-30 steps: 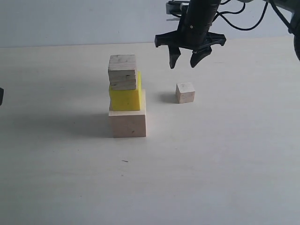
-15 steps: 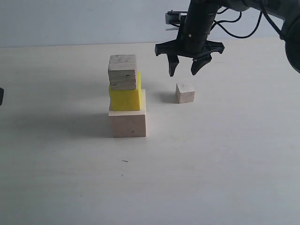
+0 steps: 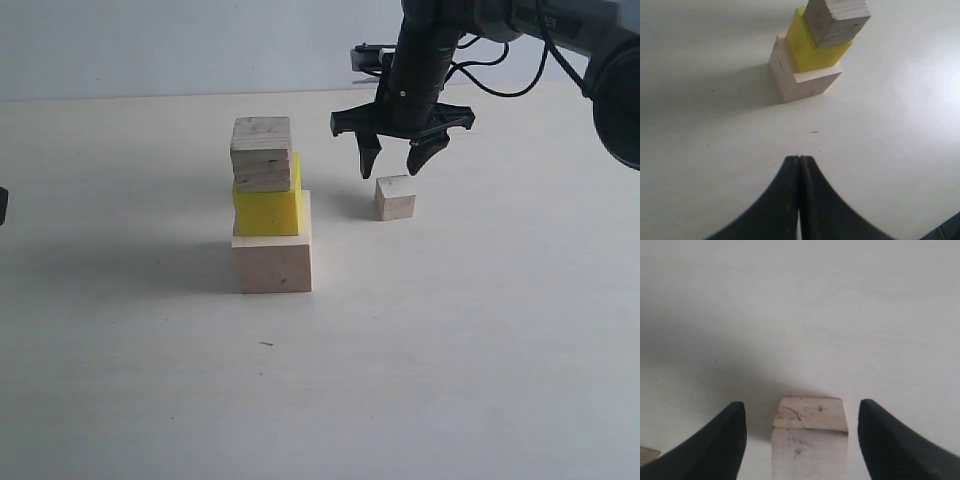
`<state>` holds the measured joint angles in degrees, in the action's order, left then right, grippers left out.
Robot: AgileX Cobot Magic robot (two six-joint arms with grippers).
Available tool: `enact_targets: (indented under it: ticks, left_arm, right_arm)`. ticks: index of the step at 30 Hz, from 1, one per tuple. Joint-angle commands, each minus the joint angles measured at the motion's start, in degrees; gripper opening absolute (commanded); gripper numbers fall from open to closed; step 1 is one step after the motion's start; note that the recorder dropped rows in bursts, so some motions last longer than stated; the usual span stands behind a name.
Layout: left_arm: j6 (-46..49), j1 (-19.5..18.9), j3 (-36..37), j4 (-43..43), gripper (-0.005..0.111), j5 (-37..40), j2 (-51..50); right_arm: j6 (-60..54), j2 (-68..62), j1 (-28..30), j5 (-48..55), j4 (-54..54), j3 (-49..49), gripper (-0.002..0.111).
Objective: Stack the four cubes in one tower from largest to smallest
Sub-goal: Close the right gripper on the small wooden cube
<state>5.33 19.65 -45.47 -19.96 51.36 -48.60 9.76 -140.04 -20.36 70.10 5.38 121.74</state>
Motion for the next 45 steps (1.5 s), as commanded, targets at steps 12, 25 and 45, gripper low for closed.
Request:
enact_targets:
  ticks: [12, 25, 45]
  left_arm:
    - [0.0, 0.4, 0.2, -1.4, 0.0, -0.1, -0.1]
    - [0.0, 0.4, 0.2, -1.8, 0.0, 0.4, -0.1]
    - [0.0, 0.4, 0.2, -1.8, 0.0, 0.8, -0.1]
  right_arm:
    - [-2.3, -0.3, 0.2, -0.1, 1.4, -3.5, 0.062]
    - [-2.3, -1.8, 0.2, -0.1, 0.8, -3.5, 0.062]
    - [-3.8, -1.9, 0.2, -0.1, 0.4, -3.5, 0.051]
